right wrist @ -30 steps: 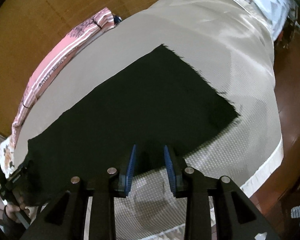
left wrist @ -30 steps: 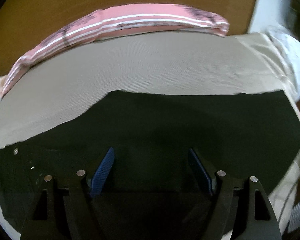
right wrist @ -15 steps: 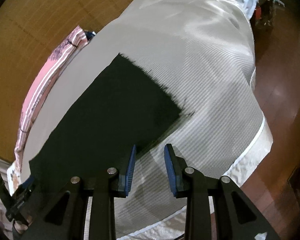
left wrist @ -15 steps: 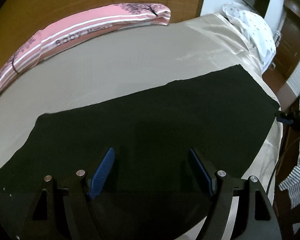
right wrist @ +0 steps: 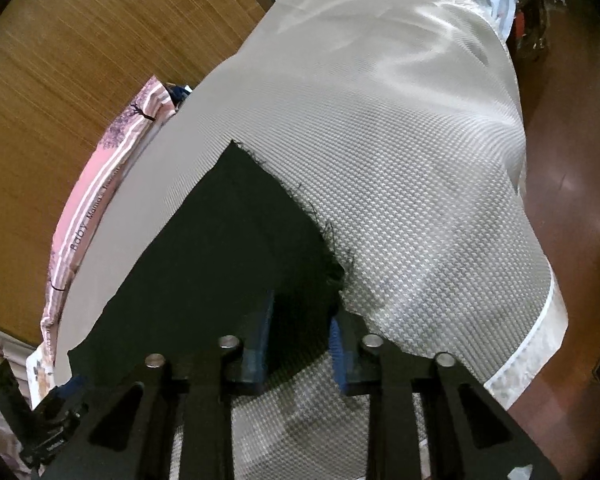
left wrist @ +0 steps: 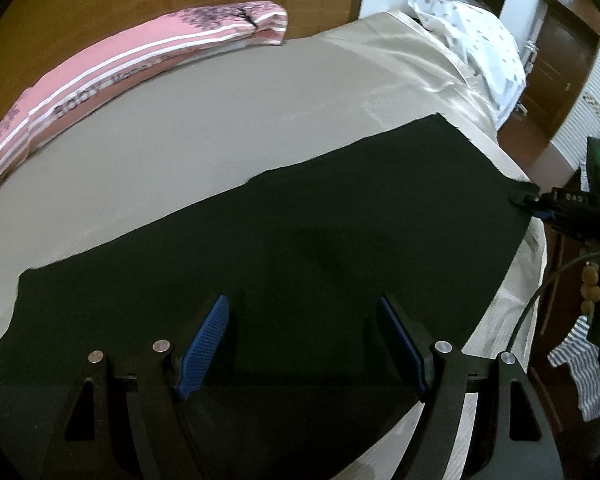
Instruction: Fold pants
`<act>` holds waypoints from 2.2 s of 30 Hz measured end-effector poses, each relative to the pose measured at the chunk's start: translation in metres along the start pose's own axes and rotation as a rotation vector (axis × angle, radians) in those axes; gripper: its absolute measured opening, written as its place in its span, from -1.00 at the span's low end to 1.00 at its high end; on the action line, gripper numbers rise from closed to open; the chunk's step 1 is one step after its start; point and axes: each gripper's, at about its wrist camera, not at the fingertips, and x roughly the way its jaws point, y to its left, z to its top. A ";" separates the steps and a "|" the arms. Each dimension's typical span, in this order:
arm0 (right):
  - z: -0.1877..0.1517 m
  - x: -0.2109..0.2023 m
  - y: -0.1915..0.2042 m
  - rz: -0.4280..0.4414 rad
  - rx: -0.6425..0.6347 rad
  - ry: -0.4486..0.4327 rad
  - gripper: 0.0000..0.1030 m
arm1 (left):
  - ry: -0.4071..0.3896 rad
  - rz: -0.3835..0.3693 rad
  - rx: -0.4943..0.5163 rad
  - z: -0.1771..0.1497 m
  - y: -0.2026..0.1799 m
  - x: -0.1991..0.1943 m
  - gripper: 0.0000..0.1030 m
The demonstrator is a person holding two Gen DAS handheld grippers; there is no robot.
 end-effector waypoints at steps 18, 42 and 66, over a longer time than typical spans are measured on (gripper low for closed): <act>-0.002 -0.005 0.045 0.067 -0.103 -0.024 -0.80 | 0.060 -0.083 -0.030 0.003 -0.018 0.028 -0.16; -0.032 0.019 0.189 0.302 -0.256 0.120 -0.82 | -0.073 -0.058 -0.372 -0.031 0.123 -0.064 -0.15; -0.205 0.060 0.305 0.368 -0.775 0.544 -0.79 | -0.062 -0.226 -0.549 -0.075 0.173 -0.093 -0.15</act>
